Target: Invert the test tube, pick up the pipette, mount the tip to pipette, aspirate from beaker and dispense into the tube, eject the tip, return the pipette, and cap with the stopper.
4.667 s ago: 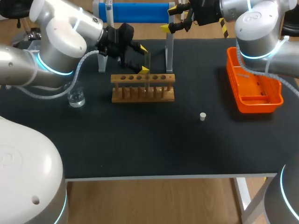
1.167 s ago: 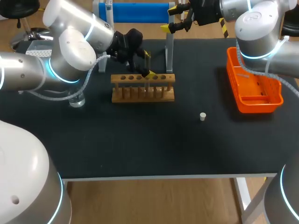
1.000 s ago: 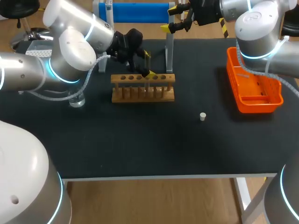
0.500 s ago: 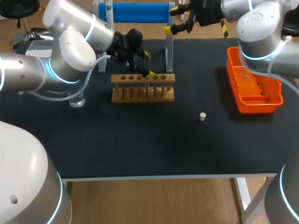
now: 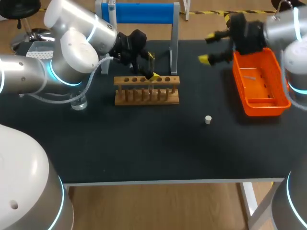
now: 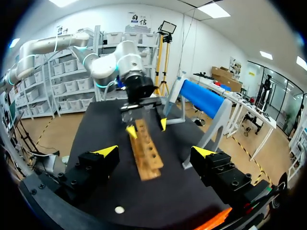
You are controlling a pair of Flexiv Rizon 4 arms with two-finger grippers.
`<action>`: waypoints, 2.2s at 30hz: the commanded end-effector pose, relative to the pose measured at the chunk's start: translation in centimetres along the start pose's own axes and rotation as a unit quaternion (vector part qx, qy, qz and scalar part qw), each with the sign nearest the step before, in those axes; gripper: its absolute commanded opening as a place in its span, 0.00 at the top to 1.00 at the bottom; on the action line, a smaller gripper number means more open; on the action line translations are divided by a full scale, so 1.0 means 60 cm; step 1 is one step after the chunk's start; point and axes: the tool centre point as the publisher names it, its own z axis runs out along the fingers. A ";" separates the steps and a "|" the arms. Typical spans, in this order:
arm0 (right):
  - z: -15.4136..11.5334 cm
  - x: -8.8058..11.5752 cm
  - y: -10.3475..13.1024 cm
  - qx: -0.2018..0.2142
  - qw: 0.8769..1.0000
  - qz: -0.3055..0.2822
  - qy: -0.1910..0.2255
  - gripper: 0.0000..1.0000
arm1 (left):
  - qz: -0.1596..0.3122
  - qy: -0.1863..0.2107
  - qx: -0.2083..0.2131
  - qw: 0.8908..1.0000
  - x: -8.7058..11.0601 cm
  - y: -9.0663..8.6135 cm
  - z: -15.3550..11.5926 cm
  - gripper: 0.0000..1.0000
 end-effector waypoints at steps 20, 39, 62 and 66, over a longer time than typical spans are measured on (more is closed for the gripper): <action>-0.077 0.184 -0.161 0.035 0.999 0.036 -0.022 0.00 | 0.000 0.001 -0.001 1.000 0.000 -0.001 -0.001 0.00; -0.040 0.195 -0.191 0.039 0.997 0.060 -0.028 0.00 | 0.000 0.001 -0.001 1.000 0.000 -0.001 -0.001 0.00; 0.015 0.201 -0.280 0.146 0.979 0.083 -0.113 0.00 | 0.000 0.001 -0.001 1.000 0.000 -0.001 -0.001 0.00; 0.019 0.199 -0.283 0.146 0.979 0.087 -0.116 0.03 | 0.000 0.001 -0.001 1.000 0.000 -0.001 -0.001 0.00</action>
